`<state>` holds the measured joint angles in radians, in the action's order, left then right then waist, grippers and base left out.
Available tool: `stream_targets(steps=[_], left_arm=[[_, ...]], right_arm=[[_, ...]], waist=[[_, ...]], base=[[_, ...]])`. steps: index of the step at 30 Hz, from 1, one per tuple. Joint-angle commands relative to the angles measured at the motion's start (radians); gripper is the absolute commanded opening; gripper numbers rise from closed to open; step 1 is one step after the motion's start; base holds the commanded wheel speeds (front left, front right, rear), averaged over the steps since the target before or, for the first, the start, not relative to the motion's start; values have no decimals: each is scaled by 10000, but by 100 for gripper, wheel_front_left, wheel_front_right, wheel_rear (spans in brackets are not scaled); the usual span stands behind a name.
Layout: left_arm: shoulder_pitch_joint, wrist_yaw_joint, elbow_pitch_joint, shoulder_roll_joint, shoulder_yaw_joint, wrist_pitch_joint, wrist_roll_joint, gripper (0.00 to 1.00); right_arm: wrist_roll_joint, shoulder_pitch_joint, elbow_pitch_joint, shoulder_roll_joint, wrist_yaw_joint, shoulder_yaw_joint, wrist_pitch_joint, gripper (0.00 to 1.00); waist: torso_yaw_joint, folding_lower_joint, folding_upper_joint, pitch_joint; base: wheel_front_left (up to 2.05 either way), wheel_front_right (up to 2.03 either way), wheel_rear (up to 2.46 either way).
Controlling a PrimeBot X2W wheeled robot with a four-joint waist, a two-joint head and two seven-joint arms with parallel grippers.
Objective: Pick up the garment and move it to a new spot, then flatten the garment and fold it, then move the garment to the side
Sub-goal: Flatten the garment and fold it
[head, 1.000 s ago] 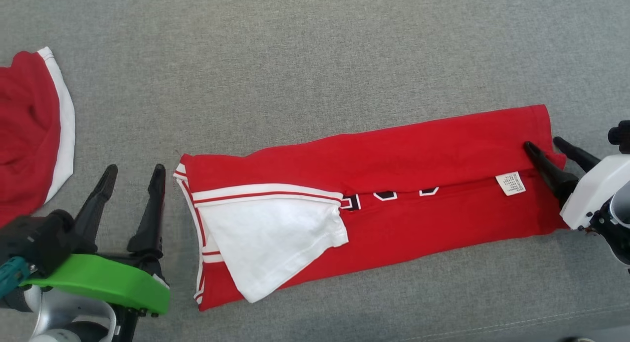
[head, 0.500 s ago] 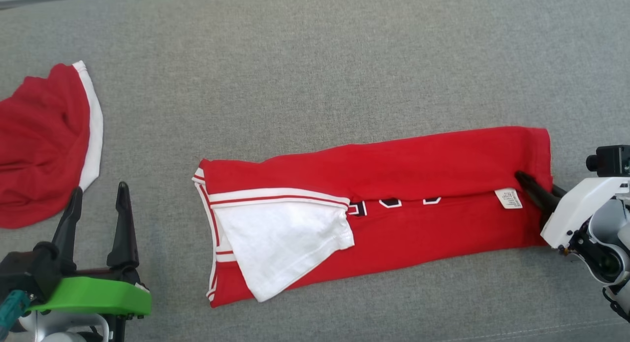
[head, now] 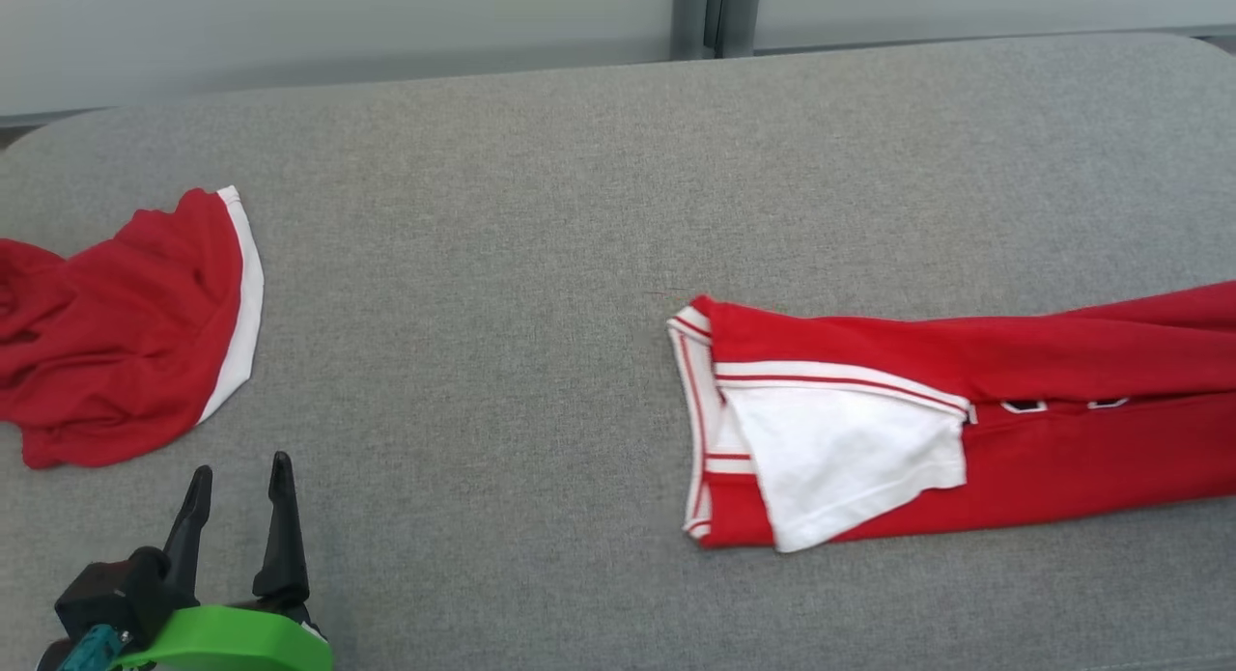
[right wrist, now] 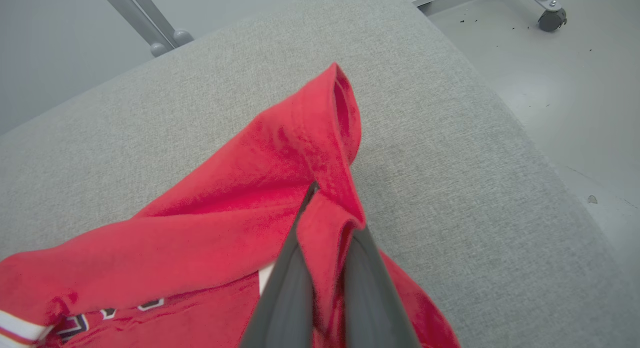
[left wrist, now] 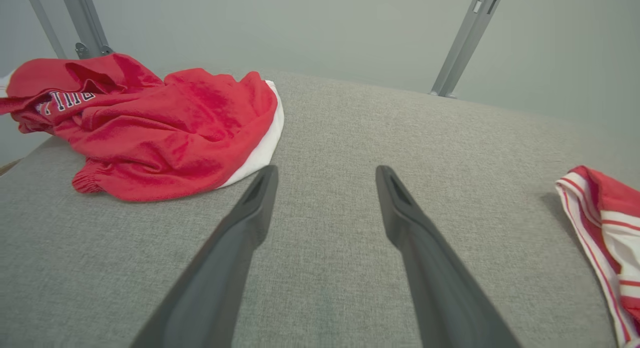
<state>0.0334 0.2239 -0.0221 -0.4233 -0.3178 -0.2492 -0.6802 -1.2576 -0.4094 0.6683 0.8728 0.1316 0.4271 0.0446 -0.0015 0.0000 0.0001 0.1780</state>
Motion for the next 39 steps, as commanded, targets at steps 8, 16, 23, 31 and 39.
stream_targets(steps=[8, 16, 23, 31, 39], left_arm=[[390, -209, -202, 289, 91, -132, 81, 100], [149, -304, -291, 256, 71, -140, 188, 100], [-167, -408, -396, 233, -117, 45, 227, 100], [-173, -409, -394, 102, -123, 134, 162, 100], [-277, -379, -306, 50, -140, 215, 101, 100]], right_arm=[[-689, 678, -2488, 29, -7, -454, 181, 0], [394, 1021, -5995, -1611, -7, 388, 463, 0], [2757, 493, -4781, -4543, -7, 565, 209, 0], [4974, -63, -3096, -7104, -7, 112, -19, 0], [6372, -223, -2483, -7757, -7, -173, 301, 0]], waist=[[122, 0, -1, -594], [-94, 0, -1, -468], [-163, 0, -1, -362], [-271, 0, -1, -252], [-341, 0, -1, -151]], base=[[0, 0, 0], [0, 0, 0], [0, 0, 0], [0, 0, 0], [0, 0, 0]])
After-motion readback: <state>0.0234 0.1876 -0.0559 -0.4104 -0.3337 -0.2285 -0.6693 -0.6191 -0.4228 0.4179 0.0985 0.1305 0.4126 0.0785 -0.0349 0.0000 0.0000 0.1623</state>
